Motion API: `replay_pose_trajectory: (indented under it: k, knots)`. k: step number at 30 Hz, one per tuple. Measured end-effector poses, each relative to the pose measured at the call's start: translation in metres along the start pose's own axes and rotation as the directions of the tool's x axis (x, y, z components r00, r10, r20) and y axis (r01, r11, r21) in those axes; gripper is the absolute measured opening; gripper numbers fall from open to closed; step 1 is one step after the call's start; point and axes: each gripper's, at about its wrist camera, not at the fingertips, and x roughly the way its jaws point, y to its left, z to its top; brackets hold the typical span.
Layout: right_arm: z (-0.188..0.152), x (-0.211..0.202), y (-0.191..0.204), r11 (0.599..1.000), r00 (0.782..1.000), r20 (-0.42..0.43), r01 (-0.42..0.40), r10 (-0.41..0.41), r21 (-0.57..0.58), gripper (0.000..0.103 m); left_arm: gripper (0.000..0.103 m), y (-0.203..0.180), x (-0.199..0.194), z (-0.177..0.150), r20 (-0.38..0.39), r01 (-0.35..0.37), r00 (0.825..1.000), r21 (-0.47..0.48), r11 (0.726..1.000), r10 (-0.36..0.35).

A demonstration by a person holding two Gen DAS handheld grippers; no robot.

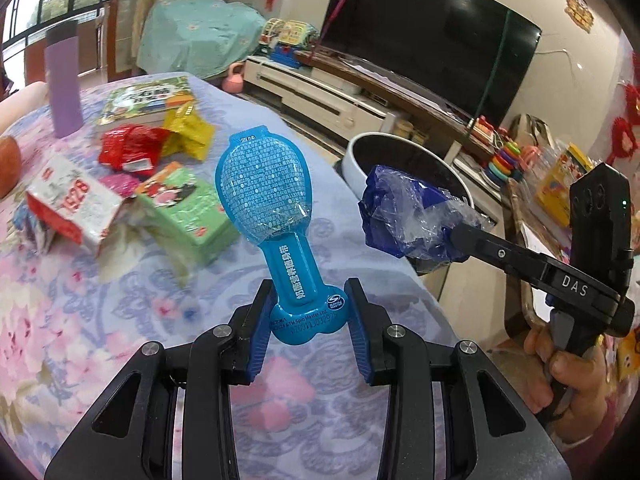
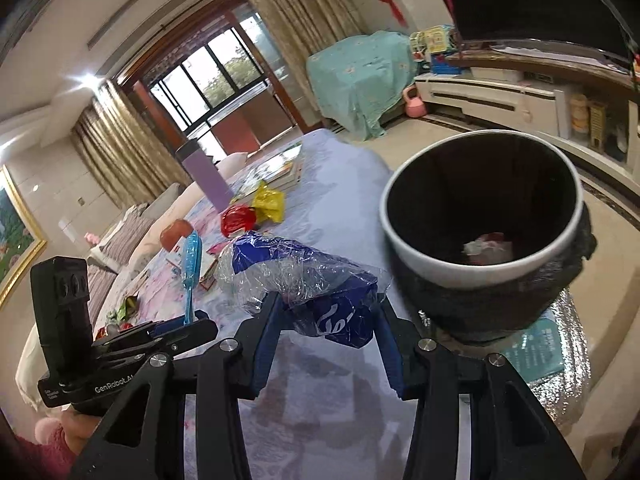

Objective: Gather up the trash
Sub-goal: 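Carry the blue toy and blue bag over the bin with both tools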

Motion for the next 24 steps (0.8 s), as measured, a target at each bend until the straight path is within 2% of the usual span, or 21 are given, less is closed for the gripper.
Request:
replay_pose_trajectory:
  k: [18,24]
  knots:
    - [0.0,-0.023,-0.034,0.997,0.997,0.052,0.048,-0.051,0.065,0.046,0.034,-0.039,0.021,0.005,-0.04,0.03,0.999,0.077,0.997,-0.028]
    - [0.005,-0.029,-0.041,0.994,0.994,0.063,0.087,-0.091,0.066,0.046,0.034,-0.051,0.028,0.011,-0.047,0.044,0.998,0.099,0.994,-0.039]
